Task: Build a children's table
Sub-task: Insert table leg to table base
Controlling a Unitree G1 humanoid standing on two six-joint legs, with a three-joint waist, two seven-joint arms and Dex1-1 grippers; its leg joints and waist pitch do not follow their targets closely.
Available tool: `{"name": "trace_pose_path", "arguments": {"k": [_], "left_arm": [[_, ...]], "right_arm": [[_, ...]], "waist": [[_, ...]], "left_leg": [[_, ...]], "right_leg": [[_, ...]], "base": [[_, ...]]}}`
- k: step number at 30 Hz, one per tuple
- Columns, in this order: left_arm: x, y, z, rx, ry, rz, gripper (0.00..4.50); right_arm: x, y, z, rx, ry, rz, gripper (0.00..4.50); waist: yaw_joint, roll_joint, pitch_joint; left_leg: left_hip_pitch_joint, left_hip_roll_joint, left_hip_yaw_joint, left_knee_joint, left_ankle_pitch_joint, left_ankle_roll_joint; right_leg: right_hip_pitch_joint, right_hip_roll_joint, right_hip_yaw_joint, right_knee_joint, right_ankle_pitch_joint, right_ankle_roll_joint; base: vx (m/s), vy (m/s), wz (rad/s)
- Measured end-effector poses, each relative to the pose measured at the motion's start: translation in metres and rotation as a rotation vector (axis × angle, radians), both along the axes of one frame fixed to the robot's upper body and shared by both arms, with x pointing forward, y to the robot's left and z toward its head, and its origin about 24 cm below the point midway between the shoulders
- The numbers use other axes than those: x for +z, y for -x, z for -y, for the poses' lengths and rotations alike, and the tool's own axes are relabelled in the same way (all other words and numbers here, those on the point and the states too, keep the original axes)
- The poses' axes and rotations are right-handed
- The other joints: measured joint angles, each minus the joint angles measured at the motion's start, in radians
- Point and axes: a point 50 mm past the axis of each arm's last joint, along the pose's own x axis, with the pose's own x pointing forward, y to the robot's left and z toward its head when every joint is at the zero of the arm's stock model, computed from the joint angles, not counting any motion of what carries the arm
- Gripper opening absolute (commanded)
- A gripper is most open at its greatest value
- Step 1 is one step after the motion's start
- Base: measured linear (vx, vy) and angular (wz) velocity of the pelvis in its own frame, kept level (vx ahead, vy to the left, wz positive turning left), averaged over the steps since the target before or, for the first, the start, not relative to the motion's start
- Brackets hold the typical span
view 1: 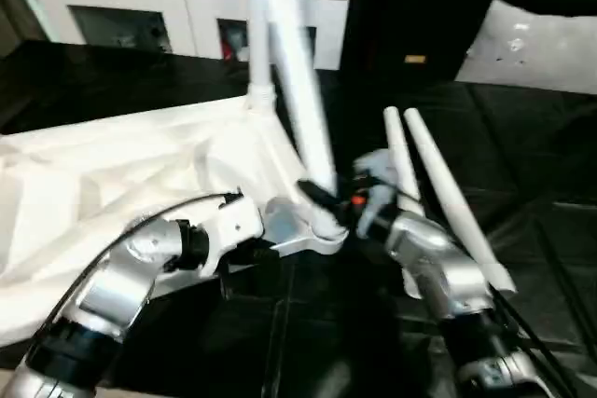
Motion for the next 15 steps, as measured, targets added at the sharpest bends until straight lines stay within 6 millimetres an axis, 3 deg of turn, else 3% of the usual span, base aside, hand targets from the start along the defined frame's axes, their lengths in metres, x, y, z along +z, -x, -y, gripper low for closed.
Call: {"name": "trace_pose_path", "arguments": {"k": [2, 4, 9, 11, 15], "left_arm": [[0.011, -0.001, 0.003, -0.032, 0.075, 0.009, 0.57], [0.025, -0.003, 0.008, -0.067, 0.14, 0.046, 0.94], [0.042, -0.01, 0.015, -0.034, 0.285, 0.093, 1.2], [0.06, -0.032, 0.023, 0.114, 0.37, 0.146, 1.36], [0.097, -0.062, 0.025, 0.319, 0.452, 0.268, 1.53]], "right_arm": [[0.009, 0.0, 0.009, -0.022, -0.016, 0.041, 1.88], [0.014, 0.001, 0.013, -0.031, -0.023, 0.062, 1.88], [0.011, 0.011, 0.018, -0.038, -0.021, 0.066, 1.88], [0.015, 0.015, 0.019, -0.044, -0.026, 0.077, 1.88], [0.027, 0.017, 0.012, -0.023, -0.036, 0.125, 1.88]], "waist": [[0.003, 0.0, 0.0], [0.003, 0.0, 0.0], [0.0, 0.001, 0.0], [0.006, 0.002, 0.001], [0.001, 0.005, 0.0]], "left_leg": [[-0.003, 0.002, -0.002, 0.003, 0.0, 0.001], [-0.003, 0.003, -0.003, 0.003, 0.0, 0.001], [-0.003, 0.006, -0.003, 0.004, 0.002, -0.002], [-0.004, 0.009, -0.003, 0.007, 0.002, -0.006], [-0.001, 0.01, -0.002, 0.008, 0.004, -0.008]], "right_leg": [[-0.001, 0.0, -0.006, 0.0, -0.001, -0.001], [0.0, 0.0, -0.008, 0.0, -0.001, -0.002], [0.001, 0.0, -0.011, 0.002, -0.001, -0.003], [0.002, 0.0, -0.015, 0.004, 0.0, -0.005], [0.009, 0.0, -0.015, 0.004, 0.003, -0.007]], "base": [[0.0, 0.0, 0.0], [0.0, 0.0, 0.0], [0.0, 0.0, 0.0], [0.0, 0.0, 0.0], [-0.013, 0.0, 0.0]]}}
